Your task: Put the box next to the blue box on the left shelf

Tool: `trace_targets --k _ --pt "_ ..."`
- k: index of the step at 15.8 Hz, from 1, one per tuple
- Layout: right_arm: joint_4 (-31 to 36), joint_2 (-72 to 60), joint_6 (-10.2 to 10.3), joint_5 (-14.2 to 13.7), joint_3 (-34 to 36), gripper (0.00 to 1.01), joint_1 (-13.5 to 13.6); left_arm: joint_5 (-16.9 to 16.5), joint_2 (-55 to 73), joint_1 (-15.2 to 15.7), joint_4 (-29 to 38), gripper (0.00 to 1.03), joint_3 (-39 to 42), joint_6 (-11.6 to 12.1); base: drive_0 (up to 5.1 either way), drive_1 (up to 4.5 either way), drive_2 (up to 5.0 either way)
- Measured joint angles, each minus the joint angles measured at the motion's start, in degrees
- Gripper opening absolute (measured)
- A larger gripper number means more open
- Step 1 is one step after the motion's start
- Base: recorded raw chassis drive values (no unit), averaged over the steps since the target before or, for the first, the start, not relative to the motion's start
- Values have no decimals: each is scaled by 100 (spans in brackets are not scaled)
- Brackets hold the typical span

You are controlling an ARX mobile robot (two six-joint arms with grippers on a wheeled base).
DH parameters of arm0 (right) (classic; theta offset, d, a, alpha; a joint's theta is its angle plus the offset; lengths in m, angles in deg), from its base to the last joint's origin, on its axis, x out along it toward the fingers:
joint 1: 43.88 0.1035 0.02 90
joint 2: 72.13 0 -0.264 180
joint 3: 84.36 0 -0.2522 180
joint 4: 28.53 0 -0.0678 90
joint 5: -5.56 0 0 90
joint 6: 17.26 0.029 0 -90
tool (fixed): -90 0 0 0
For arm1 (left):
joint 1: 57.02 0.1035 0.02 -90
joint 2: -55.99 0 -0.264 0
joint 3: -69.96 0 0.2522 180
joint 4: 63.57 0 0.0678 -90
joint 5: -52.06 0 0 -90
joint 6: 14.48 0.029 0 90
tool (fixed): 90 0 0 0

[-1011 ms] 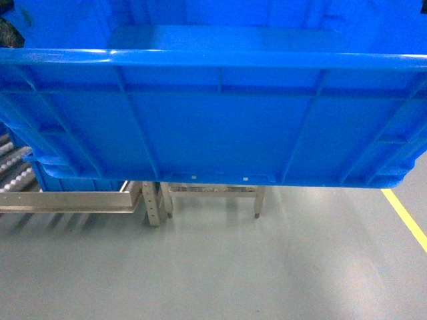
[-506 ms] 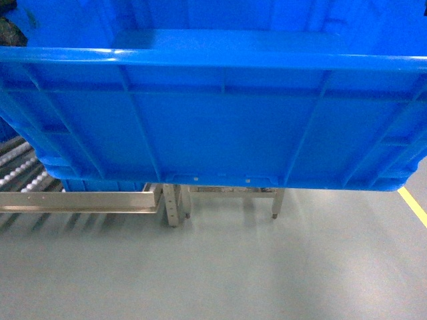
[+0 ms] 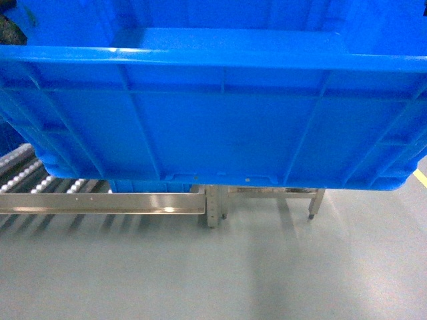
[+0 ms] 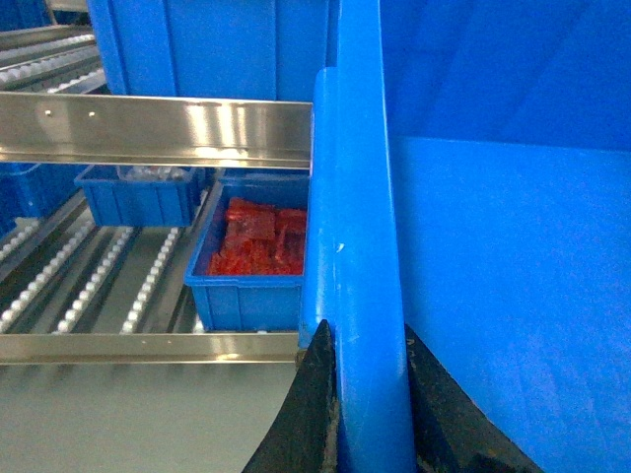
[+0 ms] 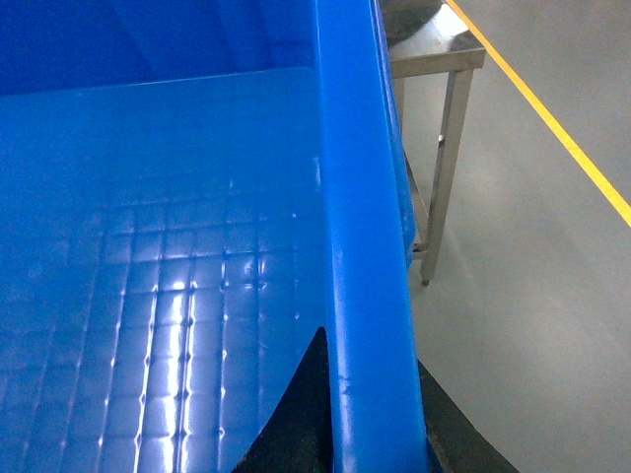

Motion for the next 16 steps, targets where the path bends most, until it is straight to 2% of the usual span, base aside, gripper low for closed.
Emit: trace_targets --k 16 --pt "-22 -2 4 0 2 8 0 -7 -2 0 -24 9 0 -9 -494 243 243"
